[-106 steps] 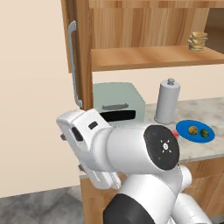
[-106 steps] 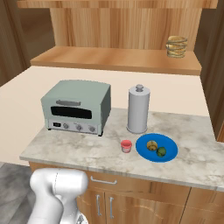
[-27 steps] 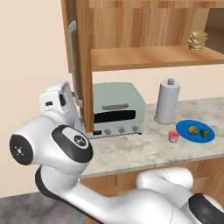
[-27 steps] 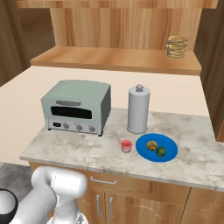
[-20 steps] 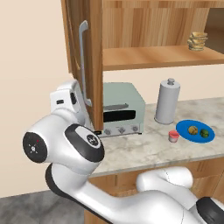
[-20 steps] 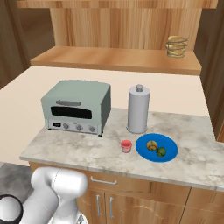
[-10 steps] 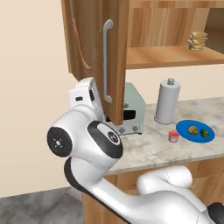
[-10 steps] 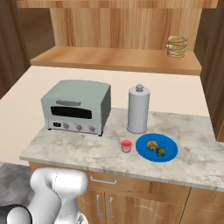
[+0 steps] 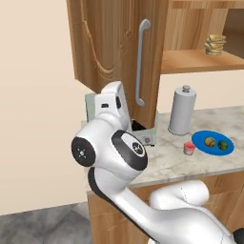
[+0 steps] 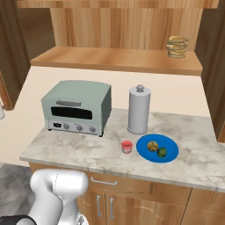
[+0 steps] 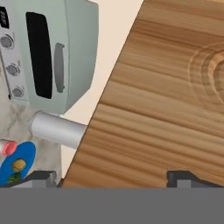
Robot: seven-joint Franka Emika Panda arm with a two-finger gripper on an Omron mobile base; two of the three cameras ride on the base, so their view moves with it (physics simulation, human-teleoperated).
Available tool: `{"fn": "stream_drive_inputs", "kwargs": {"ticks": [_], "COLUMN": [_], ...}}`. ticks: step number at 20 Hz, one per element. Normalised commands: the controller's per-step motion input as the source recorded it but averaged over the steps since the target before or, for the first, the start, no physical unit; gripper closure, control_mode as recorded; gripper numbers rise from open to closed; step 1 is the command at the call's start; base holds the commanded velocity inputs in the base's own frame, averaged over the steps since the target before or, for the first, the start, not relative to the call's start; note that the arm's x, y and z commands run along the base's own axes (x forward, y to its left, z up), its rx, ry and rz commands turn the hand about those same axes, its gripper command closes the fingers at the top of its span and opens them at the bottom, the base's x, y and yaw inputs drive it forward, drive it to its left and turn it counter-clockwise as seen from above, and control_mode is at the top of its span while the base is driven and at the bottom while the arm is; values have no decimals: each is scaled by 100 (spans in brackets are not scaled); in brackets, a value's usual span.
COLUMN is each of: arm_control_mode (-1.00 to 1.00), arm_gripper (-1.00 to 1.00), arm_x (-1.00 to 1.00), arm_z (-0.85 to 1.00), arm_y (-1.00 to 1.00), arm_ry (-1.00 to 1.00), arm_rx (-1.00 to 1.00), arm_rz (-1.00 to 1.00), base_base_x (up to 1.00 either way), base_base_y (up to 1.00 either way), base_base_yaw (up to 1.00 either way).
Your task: Pick the avocado and bread from the counter and place them on the plate. Then pick the jam from the cabinet and place it next to the plate. Lastly close the cabinet door.
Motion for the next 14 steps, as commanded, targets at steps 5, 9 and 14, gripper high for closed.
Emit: {"fn": "stream_drive_inputs", "kwargs": {"ticks": [5, 9, 14], "arm_control_mode": [-100, -100, -100], "arm_gripper": [-100, -100, -100], "arm_x": [0, 1, 13], "arm_z": [17, 16, 15], "arm_y": [-48, -51, -48], "arm_ry": [-7, -5, 0], "arm_rx": [0, 0, 2], "arm_rz": [-15, -10, -2], "base_base_x": [0, 0, 0], "base_base_y": [0, 0, 0], "base_base_yaw": [0, 0, 0]}}
